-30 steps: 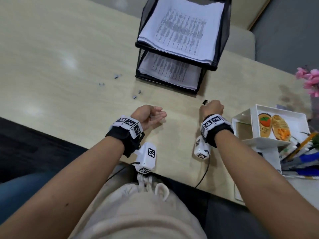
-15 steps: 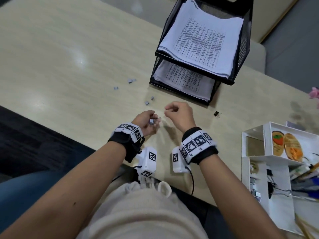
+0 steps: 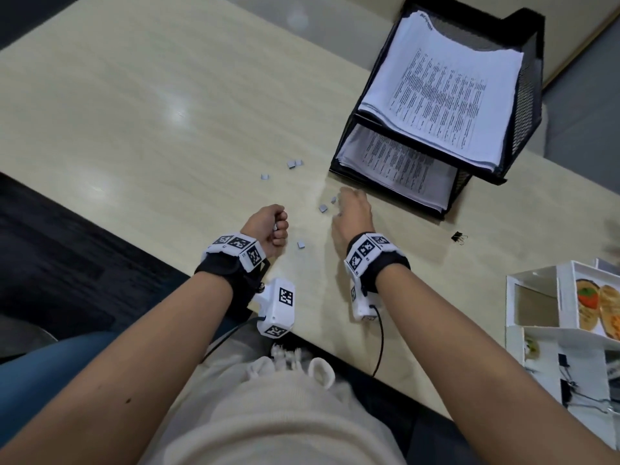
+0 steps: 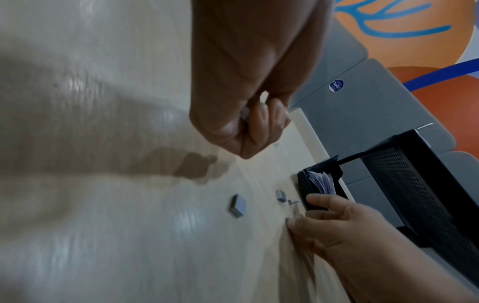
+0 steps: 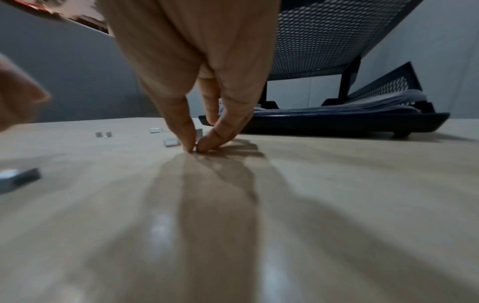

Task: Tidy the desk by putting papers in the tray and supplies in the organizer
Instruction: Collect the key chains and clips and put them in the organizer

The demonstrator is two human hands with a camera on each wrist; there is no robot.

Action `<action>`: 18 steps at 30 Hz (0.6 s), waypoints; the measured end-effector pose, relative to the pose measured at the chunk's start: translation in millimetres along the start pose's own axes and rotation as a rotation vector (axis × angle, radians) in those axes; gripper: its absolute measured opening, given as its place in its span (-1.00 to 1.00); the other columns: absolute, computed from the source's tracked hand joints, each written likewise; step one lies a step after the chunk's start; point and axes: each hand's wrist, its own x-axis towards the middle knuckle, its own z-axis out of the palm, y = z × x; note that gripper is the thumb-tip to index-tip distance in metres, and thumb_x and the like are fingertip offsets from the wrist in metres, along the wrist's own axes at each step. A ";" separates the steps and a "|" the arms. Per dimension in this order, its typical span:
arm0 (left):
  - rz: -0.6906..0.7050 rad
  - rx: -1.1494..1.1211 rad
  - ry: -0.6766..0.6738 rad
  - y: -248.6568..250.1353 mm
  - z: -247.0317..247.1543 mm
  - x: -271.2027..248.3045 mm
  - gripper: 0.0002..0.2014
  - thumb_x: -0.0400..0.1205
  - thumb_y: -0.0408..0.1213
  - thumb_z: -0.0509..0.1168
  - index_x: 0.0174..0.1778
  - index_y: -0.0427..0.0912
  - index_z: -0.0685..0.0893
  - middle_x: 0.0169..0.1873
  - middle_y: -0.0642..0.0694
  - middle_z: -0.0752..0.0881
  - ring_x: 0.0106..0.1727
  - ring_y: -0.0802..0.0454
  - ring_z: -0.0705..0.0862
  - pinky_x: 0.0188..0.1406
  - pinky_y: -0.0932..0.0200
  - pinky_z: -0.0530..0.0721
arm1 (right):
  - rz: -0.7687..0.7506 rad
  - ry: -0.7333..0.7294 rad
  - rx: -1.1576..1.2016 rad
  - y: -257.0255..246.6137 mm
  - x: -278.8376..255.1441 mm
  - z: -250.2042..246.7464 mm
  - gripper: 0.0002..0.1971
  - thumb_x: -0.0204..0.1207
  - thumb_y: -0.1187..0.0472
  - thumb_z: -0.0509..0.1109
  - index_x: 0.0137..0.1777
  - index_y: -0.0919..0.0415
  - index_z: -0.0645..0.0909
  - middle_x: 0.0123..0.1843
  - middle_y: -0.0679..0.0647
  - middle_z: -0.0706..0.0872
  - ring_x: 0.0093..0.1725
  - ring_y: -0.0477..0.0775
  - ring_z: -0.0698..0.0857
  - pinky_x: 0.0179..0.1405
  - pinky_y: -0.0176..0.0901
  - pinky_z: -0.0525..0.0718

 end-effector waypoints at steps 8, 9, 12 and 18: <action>0.035 -0.090 0.066 20.9 -23.5 6.8 -0.68 0.69 -0.33 0.04 -0.40 -0.25 0.46 -0.81 -0.03 0.53 -0.81 0.13 0.53 -0.80 0.49 0.45 | 0.009 -0.036 -0.059 -11.2 15.5 3.2 -0.75 0.40 0.59 0.21 -0.03 0.48 0.68 0.10 0.34 0.64 0.10 0.26 0.64 -0.08 -0.16 0.52; 0.036 -0.103 0.060 22.6 -24.9 8.0 -0.70 0.69 -0.34 0.05 -0.37 -0.27 0.47 -0.75 -0.07 0.58 -0.78 0.11 0.59 -0.78 0.46 0.51 | 0.053 0.014 -0.013 -10.9 14.0 3.8 -0.75 0.38 0.59 0.21 -0.07 0.47 0.69 0.06 0.33 0.67 0.08 0.26 0.64 -0.05 -0.16 0.54; 0.029 -0.093 0.026 26.3 -25.0 12.0 -0.71 0.70 -0.35 0.04 -0.31 -0.31 0.51 -0.41 -0.17 0.60 -0.64 0.05 0.71 -0.68 0.41 0.65 | 0.160 0.114 0.198 -18.2 8.8 1.3 -0.80 0.39 0.56 0.26 -0.14 0.45 0.72 -0.20 0.26 0.66 -0.15 0.14 0.61 -0.14 -0.30 0.61; -0.067 -0.037 -0.102 24.4 -14.0 18.0 -0.62 0.74 -0.22 -0.04 -0.23 -0.34 0.55 -0.32 -0.25 0.67 -0.31 -0.06 0.69 -0.53 0.33 0.70 | 0.058 -0.041 0.486 -55.8 -13.6 -2.4 -0.79 0.34 0.49 0.45 -0.05 0.31 0.78 -0.22 0.08 0.72 -0.28 -0.12 0.64 -0.34 -0.55 0.58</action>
